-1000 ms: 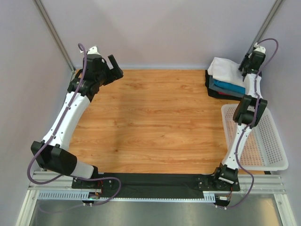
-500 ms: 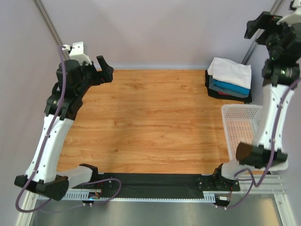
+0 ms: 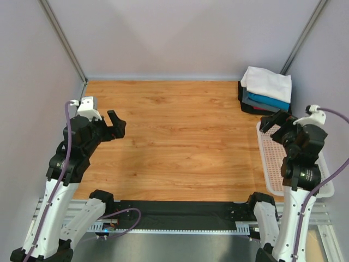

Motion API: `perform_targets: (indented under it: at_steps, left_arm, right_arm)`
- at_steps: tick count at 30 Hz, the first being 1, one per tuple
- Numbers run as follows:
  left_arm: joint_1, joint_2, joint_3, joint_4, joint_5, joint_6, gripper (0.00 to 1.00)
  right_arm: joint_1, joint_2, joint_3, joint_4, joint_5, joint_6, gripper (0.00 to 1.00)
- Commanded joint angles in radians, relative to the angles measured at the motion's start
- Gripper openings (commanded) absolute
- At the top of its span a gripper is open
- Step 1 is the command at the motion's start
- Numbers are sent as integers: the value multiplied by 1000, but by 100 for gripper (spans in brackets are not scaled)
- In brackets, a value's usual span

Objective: Fold and stack the t-shirts
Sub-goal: Neatly place the folded tshirt to the corner

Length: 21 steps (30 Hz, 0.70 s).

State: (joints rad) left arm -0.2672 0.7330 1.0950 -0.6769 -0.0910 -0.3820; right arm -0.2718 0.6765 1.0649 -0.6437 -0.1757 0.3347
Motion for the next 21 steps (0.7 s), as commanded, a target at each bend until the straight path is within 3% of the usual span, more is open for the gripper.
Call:
perform_targets:
  at_steps: [1,9,15,17,21]
  left_arm:
    - [3,-41,-53,-72,-1,-51,100]
    - [3,-44,-72,-110,11,-72,100]
    - [3,-60,-101,-67,-4,-94,100]
    - [3,-60,-103,-73,-39,-106,100]
    - [3,-64,-107,-75,-73,-97,100]
  right_arm:
    - [-3,-109,-109,-53,16,107,100]
    - [-1,-166,-181,-40,-27,113,100]
    - [-1,-134,-141,-53,-7,14,100]
    - [-1,-102,-111,-62,65,18,100]
    - [-3,-26,-42,-63,58,18,100]
